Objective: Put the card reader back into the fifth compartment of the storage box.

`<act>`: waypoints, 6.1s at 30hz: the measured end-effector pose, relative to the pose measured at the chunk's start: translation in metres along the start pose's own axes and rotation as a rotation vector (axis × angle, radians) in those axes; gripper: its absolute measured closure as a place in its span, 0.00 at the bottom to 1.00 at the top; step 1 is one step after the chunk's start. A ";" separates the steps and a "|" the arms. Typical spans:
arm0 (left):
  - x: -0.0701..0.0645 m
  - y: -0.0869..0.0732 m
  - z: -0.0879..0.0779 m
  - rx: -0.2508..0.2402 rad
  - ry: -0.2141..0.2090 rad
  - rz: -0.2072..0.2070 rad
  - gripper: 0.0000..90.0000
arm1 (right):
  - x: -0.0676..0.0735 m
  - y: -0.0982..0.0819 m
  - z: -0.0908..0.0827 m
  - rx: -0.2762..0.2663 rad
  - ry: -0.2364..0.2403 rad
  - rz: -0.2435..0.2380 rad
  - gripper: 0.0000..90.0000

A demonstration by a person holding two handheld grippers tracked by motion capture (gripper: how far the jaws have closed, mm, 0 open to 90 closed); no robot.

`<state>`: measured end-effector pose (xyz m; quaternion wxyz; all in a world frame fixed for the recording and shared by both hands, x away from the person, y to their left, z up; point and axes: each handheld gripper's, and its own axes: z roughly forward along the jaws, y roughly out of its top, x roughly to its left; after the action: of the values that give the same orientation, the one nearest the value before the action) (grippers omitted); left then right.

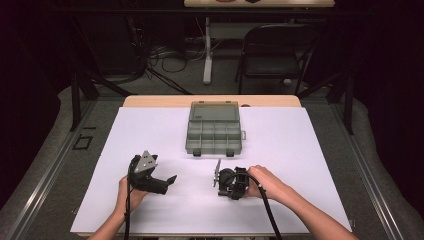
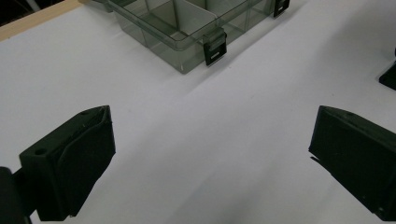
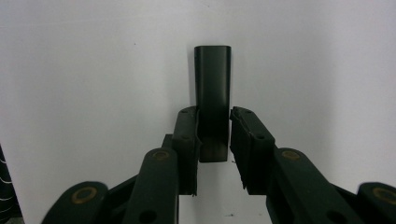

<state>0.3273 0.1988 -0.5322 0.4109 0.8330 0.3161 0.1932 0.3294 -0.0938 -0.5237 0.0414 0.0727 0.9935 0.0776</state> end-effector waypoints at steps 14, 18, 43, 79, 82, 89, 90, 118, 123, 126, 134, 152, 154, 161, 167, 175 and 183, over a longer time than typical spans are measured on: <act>0.000 0.000 0.000 0.002 -0.001 0.001 0.00 | -0.002 0.001 0.004 0.015 0.020 -0.013 0.81; 0.000 0.000 0.000 0.003 -0.001 -0.001 0.00 | -0.001 -0.001 0.003 -0.002 0.027 -0.007 0.82; 0.001 0.000 0.000 0.000 0.003 0.000 0.00 | -0.007 -0.027 -0.021 -0.258 -0.007 0.135 0.82; 0.002 0.000 0.000 -0.010 0.006 -0.006 0.00 | -0.009 -0.045 -0.019 -0.472 -0.073 0.246 0.82; 0.002 0.000 -0.001 -0.010 0.007 -0.008 0.00 | -0.010 -0.046 -0.020 -0.493 -0.083 0.256 0.82; 0.001 0.001 -0.001 -0.016 0.010 0.000 0.00 | -0.011 -0.046 -0.020 -0.527 -0.112 0.274 0.82; 0.001 0.001 -0.001 -0.015 0.009 -0.001 0.00 | -0.011 -0.047 -0.021 -0.536 -0.116 0.278 0.82; 0.000 0.001 -0.001 -0.016 0.013 -0.002 0.00 | -0.017 -0.036 -0.028 -0.619 -0.197 0.297 0.82; 0.000 0.001 -0.001 -0.016 0.015 -0.001 0.00 | -0.019 -0.032 -0.031 -0.626 -0.205 0.291 0.82; 0.000 0.001 0.000 -0.018 0.013 -0.002 0.00 | -0.021 -0.029 -0.033 -0.627 -0.208 0.291 0.82; 0.000 0.002 0.000 -0.014 0.015 0.002 0.00 | -0.028 -0.025 -0.036 -0.628 -0.220 0.291 0.82; 0.000 0.002 0.000 -0.020 0.014 0.002 0.00 | -0.037 -0.014 -0.043 -0.634 -0.232 0.286 0.82; 0.001 0.001 0.000 -0.019 0.016 -0.001 0.00 | -0.038 -0.012 -0.044 -0.637 -0.234 0.282 0.82; 0.000 0.002 0.000 -0.021 0.015 0.003 0.00 | -0.041 -0.007 -0.047 -0.636 -0.236 0.279 0.82; 0.001 0.002 -0.001 -0.024 0.018 0.000 0.00 | -0.045 -0.002 -0.050 -0.635 -0.240 0.279 0.82; 0.000 0.002 0.000 -0.020 0.013 0.004 0.00 | -0.050 0.004 -0.052 -0.632 -0.236 0.276 0.82; 0.000 0.002 0.000 -0.023 0.018 0.004 0.00 | -0.055 0.011 -0.053 -0.622 -0.235 0.273 0.82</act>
<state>0.3283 0.1981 -0.5302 0.4175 0.8271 0.3157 0.2050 0.3800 -0.0992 -0.4660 0.1649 0.1973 0.8918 0.3722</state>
